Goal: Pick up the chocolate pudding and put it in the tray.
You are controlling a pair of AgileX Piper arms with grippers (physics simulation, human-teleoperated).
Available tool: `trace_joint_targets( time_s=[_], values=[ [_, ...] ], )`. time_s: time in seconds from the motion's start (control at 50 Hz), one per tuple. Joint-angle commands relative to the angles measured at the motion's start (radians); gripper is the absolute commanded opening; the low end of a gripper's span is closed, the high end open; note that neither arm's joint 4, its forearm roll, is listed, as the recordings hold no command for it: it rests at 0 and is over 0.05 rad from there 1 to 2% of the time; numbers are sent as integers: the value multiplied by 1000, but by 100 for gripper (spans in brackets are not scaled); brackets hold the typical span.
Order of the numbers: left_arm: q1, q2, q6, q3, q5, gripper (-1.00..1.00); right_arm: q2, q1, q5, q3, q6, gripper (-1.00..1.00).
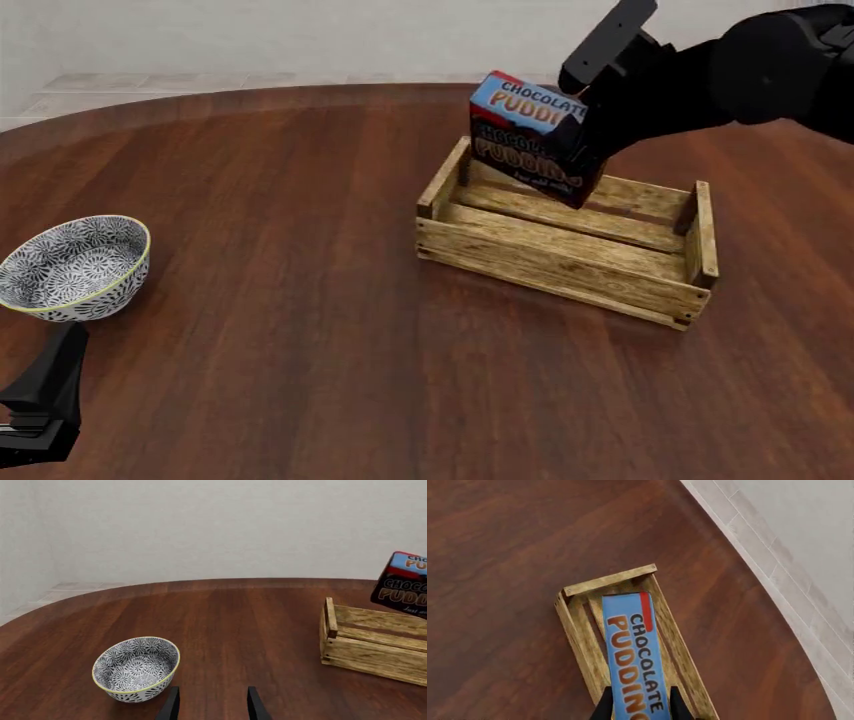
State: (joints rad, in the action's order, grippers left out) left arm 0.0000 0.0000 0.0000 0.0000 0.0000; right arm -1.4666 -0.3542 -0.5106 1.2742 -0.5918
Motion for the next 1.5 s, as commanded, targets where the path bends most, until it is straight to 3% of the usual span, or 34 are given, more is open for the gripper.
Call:
trace_joint_targets(
  time_s=[0.02,0.62,1.5],
  values=[
    [0,0,0,0,0,100,2,31,17,-15,21,-100],
    [0,0,0,0,0,100,-92,86,91,-28,23,-100],
    [0,0,0,0,0,100,-176,84,166,-42,46,-100]
  ],
)
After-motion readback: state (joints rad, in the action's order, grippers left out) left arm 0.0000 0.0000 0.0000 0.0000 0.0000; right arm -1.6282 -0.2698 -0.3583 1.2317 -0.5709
